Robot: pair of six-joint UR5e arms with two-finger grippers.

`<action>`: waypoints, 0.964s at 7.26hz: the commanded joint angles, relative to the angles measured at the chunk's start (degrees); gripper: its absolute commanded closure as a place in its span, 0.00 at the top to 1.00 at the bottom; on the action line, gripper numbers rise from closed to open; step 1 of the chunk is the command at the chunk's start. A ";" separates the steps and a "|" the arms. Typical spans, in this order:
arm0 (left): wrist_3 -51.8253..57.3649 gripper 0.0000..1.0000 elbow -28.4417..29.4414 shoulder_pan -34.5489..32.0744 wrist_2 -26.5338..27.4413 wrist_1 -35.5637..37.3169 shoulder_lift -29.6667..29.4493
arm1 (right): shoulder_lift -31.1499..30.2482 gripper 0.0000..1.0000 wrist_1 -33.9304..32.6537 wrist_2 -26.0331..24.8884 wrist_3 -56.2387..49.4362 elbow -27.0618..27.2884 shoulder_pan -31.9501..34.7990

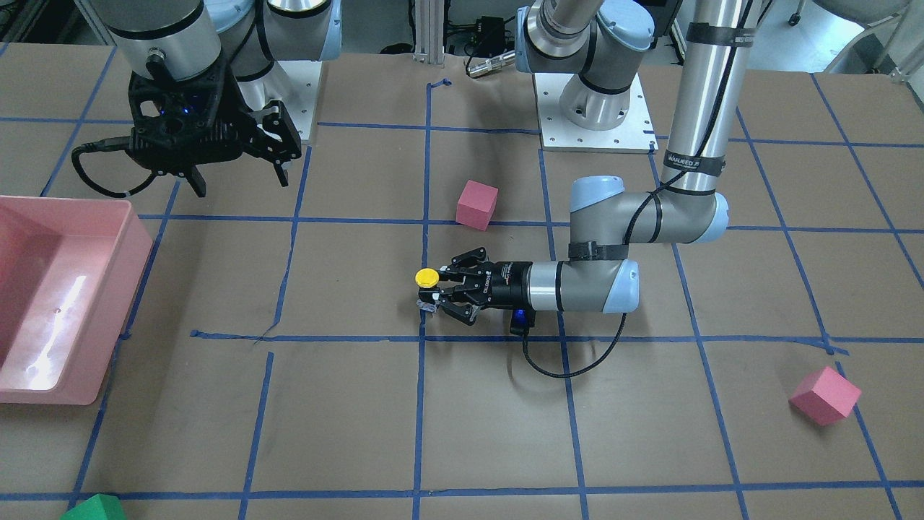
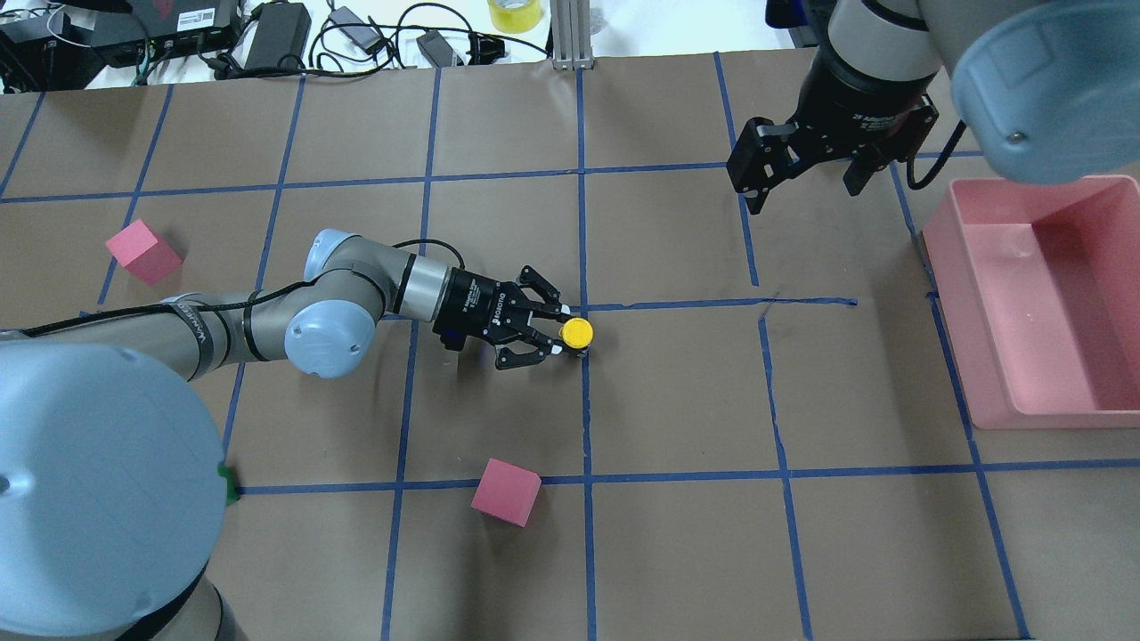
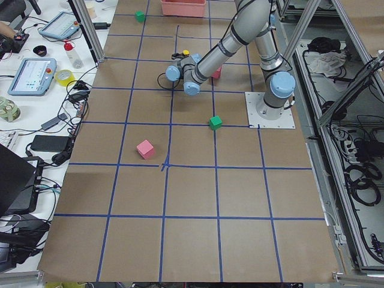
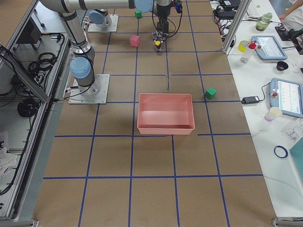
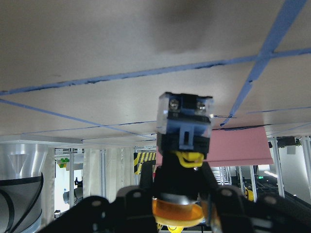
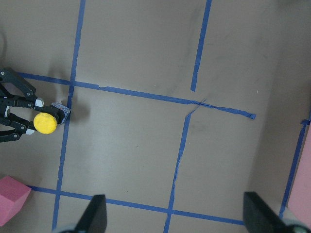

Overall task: Align button upright
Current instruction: 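Set the switch upright on the table and open the left gripper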

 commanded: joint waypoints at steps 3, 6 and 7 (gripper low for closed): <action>-0.16 1.00 0.60 0.00 3.48 -0.04 0.80 | 0.02 1.00 -0.06 0.02 0.00 0.00 0.00; -3.83 0.98 5.23 0.18 21.76 -0.56 4.83 | -0.07 1.00 0.03 -0.07 0.00 0.00 0.00; -6.81 1.00 8.74 0.35 27.87 -1.09 6.85 | -0.07 1.00 0.03 -0.07 0.00 0.00 0.00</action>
